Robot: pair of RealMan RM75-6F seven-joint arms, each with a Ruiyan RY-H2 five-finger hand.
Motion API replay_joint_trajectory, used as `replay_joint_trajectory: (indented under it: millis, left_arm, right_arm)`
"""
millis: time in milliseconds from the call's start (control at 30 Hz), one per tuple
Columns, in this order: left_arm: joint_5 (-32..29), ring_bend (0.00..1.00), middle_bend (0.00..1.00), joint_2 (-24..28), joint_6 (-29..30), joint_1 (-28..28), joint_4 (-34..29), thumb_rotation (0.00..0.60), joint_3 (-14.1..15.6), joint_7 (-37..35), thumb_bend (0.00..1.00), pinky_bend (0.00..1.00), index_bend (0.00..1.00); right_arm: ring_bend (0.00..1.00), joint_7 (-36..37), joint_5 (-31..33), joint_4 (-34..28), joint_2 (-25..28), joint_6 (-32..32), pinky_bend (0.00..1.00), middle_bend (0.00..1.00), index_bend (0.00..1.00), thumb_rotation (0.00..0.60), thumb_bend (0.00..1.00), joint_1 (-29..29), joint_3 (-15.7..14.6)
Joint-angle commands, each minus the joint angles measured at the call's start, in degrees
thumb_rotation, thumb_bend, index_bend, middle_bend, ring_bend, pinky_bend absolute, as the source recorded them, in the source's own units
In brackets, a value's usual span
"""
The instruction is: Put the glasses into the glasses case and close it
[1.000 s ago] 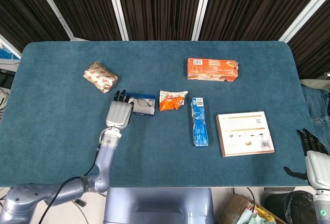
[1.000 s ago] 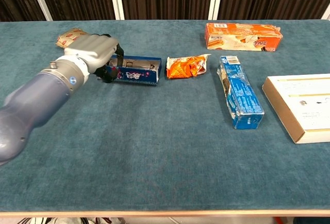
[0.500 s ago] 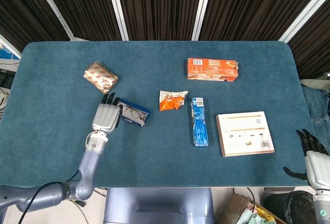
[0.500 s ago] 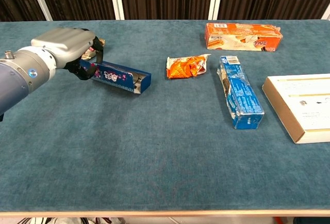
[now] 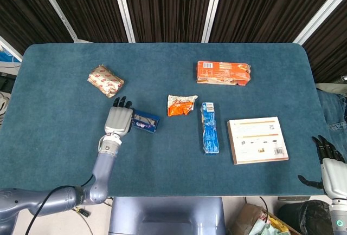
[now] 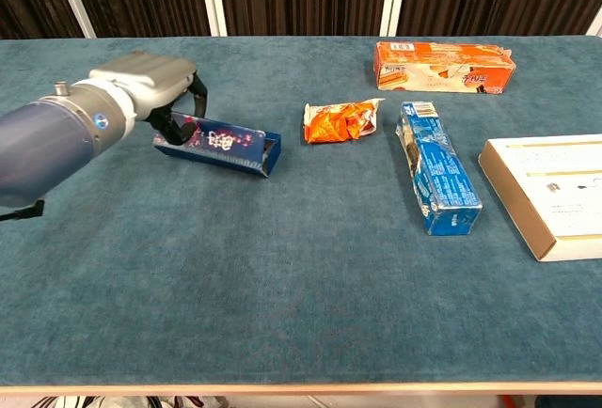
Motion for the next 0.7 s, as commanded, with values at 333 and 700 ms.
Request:
replay_joint_trajectory:
  millis: [333, 700]
  left_arm:
    - [-3.1, 0.05, 0.22, -1.4, 0.6, -2.0, 2.5, 0.600, -1.0, 0.7, 0.49, 0.10, 0.57]
    - [-4.0, 0.05, 0.22, -1.1, 0.4, -3.3, 3.2, 0.600, -1.6, -0.2, 0.49, 0.10, 0.57]
  right_arm:
    - [0.08, 0.0, -0.1, 0.1, 0.0, 0.0, 0.16, 0.00, 0.00, 0.600, 0.20, 0.0, -0.1]
    - [0.08, -0.2, 0.0, 0.0, -0.1, -0.1, 0.16, 0.00, 0.00, 0.600, 0.20, 0.1, -0.1]
